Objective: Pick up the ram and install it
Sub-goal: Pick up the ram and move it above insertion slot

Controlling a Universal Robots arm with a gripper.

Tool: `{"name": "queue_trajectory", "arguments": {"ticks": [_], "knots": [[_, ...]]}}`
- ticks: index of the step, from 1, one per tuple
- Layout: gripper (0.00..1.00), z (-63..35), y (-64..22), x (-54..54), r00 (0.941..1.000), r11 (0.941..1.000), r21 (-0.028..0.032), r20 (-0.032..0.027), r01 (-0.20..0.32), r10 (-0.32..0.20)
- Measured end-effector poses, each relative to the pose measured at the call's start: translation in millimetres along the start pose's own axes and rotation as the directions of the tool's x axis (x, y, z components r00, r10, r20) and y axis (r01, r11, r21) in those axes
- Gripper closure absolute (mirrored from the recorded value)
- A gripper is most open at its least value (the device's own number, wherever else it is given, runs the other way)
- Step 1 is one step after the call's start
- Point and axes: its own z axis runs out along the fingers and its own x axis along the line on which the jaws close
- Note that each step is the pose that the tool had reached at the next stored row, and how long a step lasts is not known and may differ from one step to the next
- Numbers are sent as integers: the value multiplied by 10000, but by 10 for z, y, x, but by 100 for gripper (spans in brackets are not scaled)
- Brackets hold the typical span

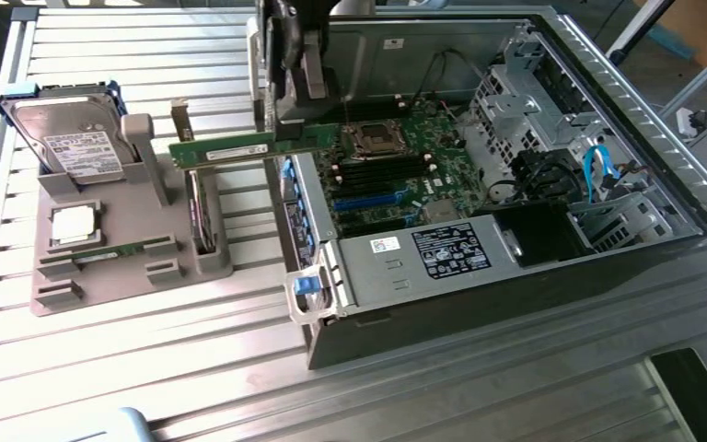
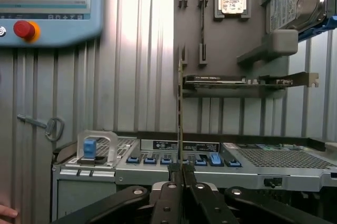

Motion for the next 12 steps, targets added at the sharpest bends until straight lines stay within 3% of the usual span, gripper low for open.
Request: {"name": "queue_trajectory", "arguments": {"ticks": [12], "knots": [[88, -5, -268, 28, 10000, 10000, 0, 0, -1, 1]]}}
